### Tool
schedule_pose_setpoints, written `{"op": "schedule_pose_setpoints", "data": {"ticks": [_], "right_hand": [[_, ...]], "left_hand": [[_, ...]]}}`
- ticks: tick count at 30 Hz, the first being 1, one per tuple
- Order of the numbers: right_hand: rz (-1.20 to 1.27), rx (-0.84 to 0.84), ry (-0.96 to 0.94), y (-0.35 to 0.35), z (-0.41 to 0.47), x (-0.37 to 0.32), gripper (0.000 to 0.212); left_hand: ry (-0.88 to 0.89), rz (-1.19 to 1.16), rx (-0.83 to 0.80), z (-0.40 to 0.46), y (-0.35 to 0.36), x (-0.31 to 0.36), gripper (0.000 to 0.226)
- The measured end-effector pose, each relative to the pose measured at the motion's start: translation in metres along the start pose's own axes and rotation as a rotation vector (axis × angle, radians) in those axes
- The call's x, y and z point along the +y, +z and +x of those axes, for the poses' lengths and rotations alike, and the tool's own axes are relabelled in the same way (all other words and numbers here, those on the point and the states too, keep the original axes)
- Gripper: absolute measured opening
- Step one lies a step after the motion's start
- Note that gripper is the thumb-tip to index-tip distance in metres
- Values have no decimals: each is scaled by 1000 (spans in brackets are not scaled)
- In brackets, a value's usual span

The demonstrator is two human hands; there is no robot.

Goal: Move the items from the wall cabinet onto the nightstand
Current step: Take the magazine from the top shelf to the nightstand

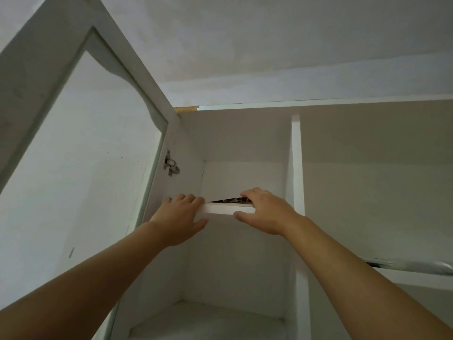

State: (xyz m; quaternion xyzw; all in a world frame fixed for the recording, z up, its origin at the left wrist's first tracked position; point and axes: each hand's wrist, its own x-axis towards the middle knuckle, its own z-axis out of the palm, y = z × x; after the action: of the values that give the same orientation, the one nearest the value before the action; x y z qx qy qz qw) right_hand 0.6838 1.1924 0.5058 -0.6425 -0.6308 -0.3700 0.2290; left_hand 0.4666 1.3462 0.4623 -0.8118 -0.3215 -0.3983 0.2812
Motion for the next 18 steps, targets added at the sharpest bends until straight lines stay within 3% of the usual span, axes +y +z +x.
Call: {"op": "schedule_pose_setpoints", "data": {"ticks": [7, 14, 18], "right_hand": [[-172, 28, -45, 10, -2, 0, 49], [-131, 18, -17, 5, -6, -2, 39], [-57, 40, 38, 3, -10, -6, 46]], "left_hand": [[-23, -68, 184, -4, 25, 7, 69], [-59, -107, 144, -4, 17, 13, 75], [-80, -130, 146, -9, 9, 18, 78]]}}
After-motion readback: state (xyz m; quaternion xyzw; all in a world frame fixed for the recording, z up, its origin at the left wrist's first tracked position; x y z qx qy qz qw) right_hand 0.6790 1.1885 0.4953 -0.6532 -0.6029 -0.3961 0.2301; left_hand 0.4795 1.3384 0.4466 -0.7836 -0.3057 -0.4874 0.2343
